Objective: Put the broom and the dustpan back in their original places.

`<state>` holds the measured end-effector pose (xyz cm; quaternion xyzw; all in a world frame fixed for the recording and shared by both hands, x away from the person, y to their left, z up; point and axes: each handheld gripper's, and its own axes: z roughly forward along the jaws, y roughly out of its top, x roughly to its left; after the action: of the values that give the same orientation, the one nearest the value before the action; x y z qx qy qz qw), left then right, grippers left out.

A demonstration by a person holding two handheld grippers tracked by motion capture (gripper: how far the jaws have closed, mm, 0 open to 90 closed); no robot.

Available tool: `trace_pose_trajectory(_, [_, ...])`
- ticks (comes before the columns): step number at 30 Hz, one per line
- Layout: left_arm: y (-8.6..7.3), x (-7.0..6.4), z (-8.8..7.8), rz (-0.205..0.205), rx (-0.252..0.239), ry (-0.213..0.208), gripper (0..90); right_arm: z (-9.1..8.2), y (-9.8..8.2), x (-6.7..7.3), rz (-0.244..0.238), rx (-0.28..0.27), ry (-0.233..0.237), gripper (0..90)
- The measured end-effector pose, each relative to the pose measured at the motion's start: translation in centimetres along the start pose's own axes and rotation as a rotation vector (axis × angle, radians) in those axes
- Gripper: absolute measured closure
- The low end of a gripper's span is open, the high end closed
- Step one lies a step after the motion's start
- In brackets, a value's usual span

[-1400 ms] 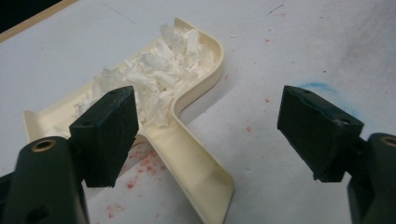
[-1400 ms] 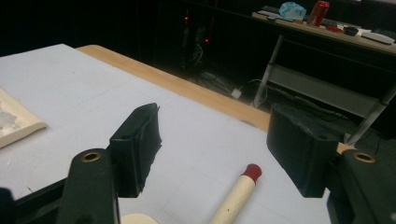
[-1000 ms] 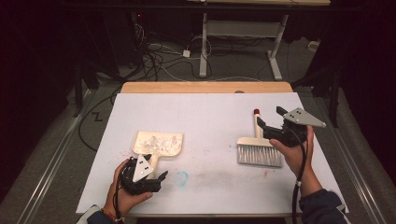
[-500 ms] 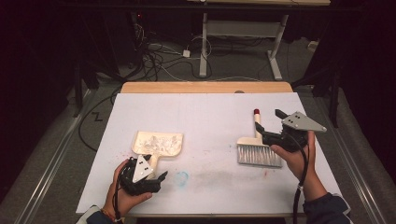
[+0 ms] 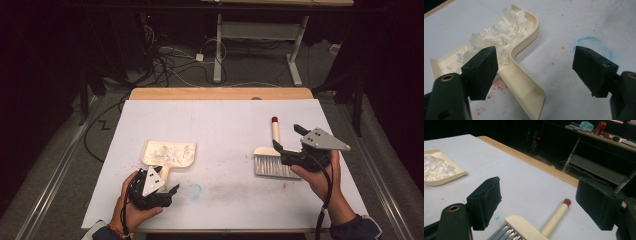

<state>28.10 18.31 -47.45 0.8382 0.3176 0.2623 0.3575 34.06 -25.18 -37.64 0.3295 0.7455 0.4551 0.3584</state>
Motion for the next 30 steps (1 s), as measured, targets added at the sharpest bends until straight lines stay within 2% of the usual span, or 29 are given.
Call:
trace_pose_trajectory(7, [0.0, -0.1, 0.1, -0.001, 0.011, -0.011, 20.2, -0.8, -0.3, 0.5, -0.015, 0.005, 0.02, 21.1])
trace_pose_trajectory(11, [0.0, -0.1, 0.1, -0.002, 0.015, -0.014, 20.2, -1.2, -0.4, 0.8, -0.031, 0.011, 0.021, 21.1])
trace_pose_trajectory(13, [0.0, -0.1, 0.2, 0.012, 0.015, -0.008, 20.1, -1.5, -0.5, 0.9, -0.035, 0.009, 0.02, 21.3])
trace_pose_trajectory(16, [-0.1, -0.2, 0.2, 0.004, 0.02, -0.015, 20.1, -1.9, -0.8, 1.0, -0.047, 0.014, 0.016, 21.3])
trace_pose_trajectory(17, [0.0, -0.2, 0.2, 0.015, 0.013, -0.01, 20.1, -2.0, -0.9, 1.0, -0.047, 0.017, 0.016, 21.2])
trace_pose_trajectory(22, [-0.1, -0.2, 0.2, 0.004, 0.019, -0.02, 20.1, -2.6, -1.6, 0.9, -0.052, 0.029, 0.017, 21.2])
trace_pose_trajectory(30, [0.0, -0.3, 0.2, 0.008, 0.02, -0.022, 20.1, -3.6, -2.7, 0.4, -0.063, 0.039, 0.002, 20.9])
